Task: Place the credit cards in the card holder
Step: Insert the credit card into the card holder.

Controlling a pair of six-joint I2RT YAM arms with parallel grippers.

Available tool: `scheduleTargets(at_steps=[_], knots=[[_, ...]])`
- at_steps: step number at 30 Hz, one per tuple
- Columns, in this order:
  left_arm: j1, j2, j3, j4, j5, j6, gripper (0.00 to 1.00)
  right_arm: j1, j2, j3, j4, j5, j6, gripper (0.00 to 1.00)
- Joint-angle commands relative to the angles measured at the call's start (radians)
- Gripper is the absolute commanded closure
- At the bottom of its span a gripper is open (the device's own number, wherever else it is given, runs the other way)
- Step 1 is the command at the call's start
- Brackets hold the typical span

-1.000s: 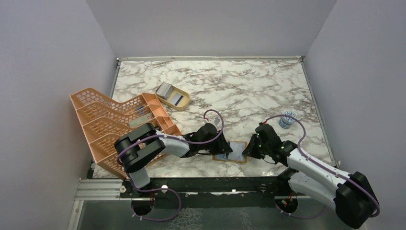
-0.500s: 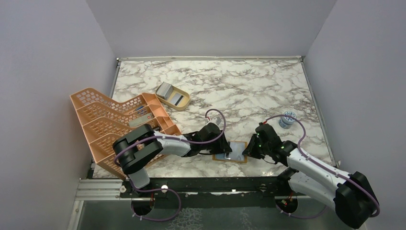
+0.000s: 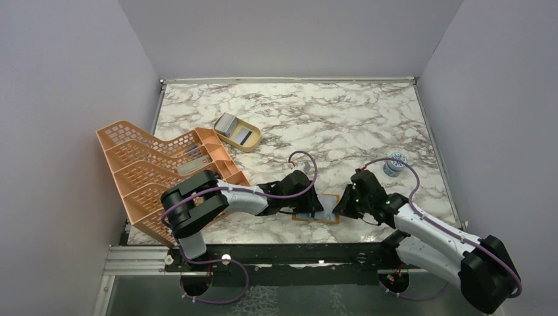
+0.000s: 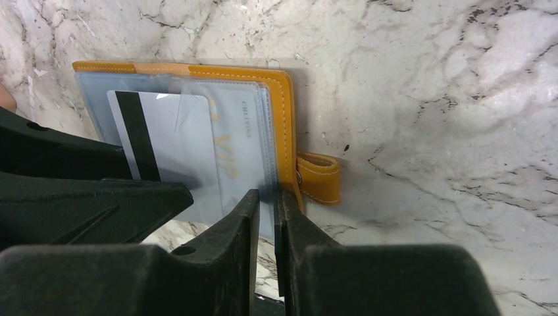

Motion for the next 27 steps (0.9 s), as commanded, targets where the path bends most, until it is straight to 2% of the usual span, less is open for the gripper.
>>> scheduleTargets(at_steps=[1, 6, 19, 27], knots=[[-0.01, -0.002, 0.014, -0.09, -0.083, 0.034, 0.62, 0.007, -0.023, 0.003, -0.024, -0.001, 0.007, 0.85], [-0.01, -0.052, 0.022, -0.161, -0.146, 0.064, 0.6, 0.008, -0.036, -0.004, -0.031, 0.0, 0.006, 0.85], [-0.01, -0.042, 0.005, -0.145, -0.121, 0.056, 0.59, 0.008, -0.023, -0.004, -0.028, -0.004, 0.005, 0.85], [-0.01, -0.095, 0.001, -0.18, -0.178, 0.079, 0.54, 0.008, -0.032, -0.015, -0.024, -0.011, 0.008, 0.87]])
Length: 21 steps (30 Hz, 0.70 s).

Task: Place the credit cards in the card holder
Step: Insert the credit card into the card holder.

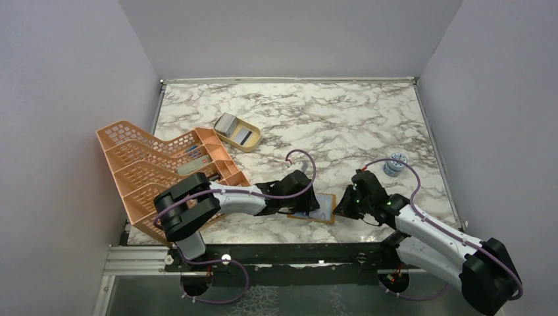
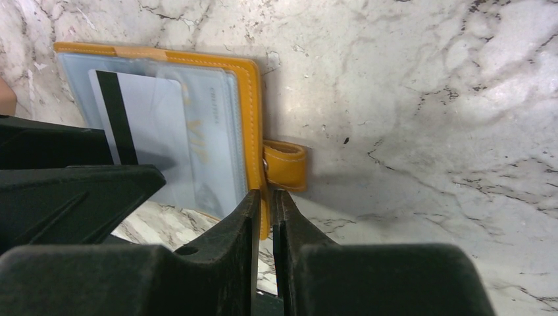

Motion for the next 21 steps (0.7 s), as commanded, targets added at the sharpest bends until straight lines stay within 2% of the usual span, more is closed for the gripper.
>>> scheduleTargets(at_steps=[1, 9, 17, 21], knots=[[-0.001, -0.038, -0.012, -0.059, -0.065, 0.032, 0.53, 0.008, -0.01, -0.012, -0.009, -0.009, 0.007, 0.87], [-0.001, -0.035, -0.008, -0.075, -0.085, 0.056, 0.48, 0.007, -0.004, -0.009, -0.004, -0.009, 0.005, 0.87], [-0.001, -0.03, 0.004, -0.088, -0.079, 0.057, 0.48, 0.008, -0.012, 0.004, -0.01, -0.018, -0.002, 0.88], [-0.001, -0.048, 0.0, -0.102, -0.09, 0.08, 0.44, 0.008, 0.005, -0.003, 0.004, -0.029, 0.002, 0.88]])
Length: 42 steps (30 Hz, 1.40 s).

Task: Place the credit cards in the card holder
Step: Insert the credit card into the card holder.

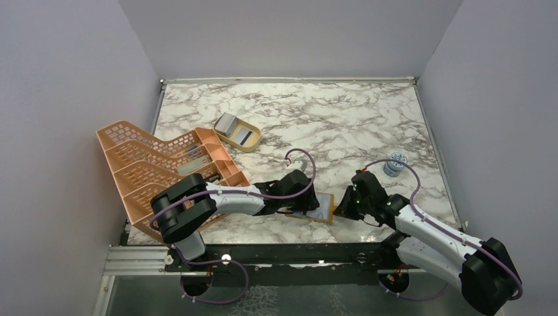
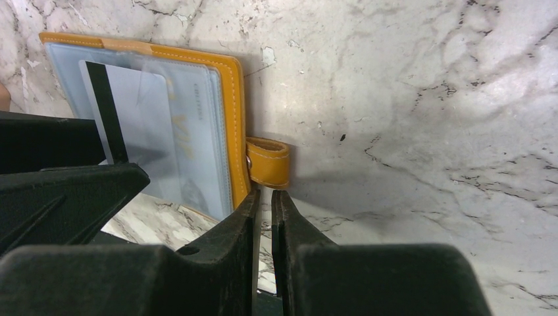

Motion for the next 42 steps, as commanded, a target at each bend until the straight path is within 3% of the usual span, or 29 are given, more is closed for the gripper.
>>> scheduleTargets(at_steps=[1, 14, 24, 42], knots=[[-0.001, -0.031, 0.004, -0.09, -0.064, 0.046, 0.43, 0.008, 0.005, -0.001, 0.015, -0.027, 0.005, 0.88], [-0.001, -0.052, 0.013, -0.099, -0.07, 0.066, 0.32, 0.008, 0.02, -0.007, 0.036, -0.038, 0.001, 0.88], [-0.001, -0.083, 0.028, -0.146, -0.14, 0.099, 0.32, 0.008, 0.019, -0.011, 0.046, -0.043, 0.004, 0.88], [-0.001, -0.049, 0.017, -0.101, -0.088, 0.076, 0.41, 0.021, 0.1, -0.016, 0.199, -0.107, 0.025, 0.89]])
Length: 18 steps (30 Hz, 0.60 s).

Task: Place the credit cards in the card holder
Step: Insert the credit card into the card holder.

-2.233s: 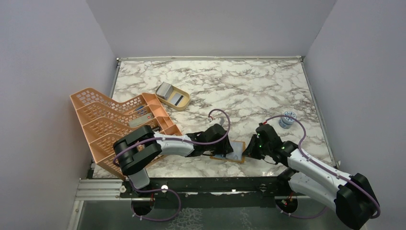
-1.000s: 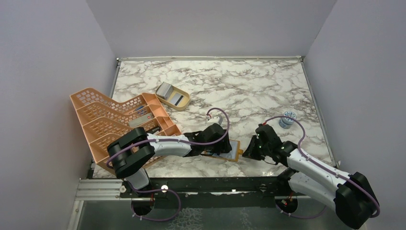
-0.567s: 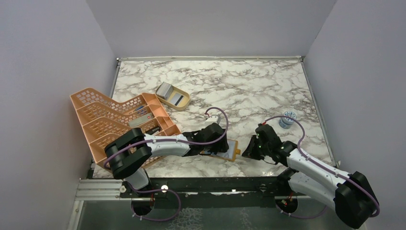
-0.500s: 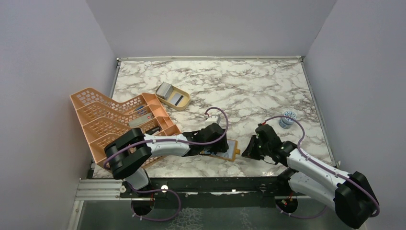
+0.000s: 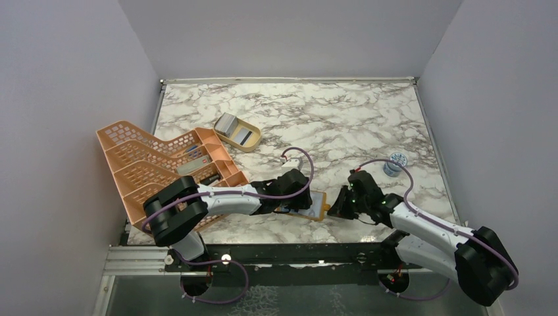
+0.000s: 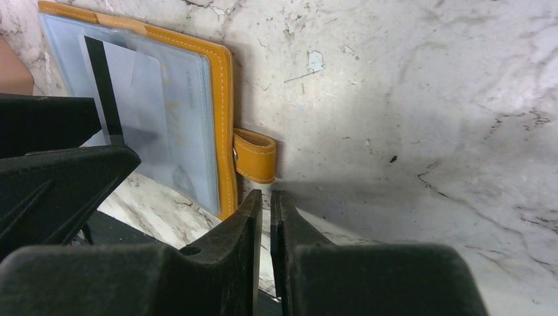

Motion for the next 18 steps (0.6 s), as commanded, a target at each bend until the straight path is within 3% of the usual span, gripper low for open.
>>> scheduleTargets(at_steps=[1, 18], knots=[[-0.001, 0.015, 0.014, 0.021, 0.016, -0.008, 0.42, 0.009, 0.032, 0.003, 0.079, -0.028, 0.016, 0.89], [-0.008, 0.062, 0.026, 0.061, 0.059, -0.048, 0.44, 0.073, 0.121, -0.01, 0.169, -0.015, 0.058, 0.91]])
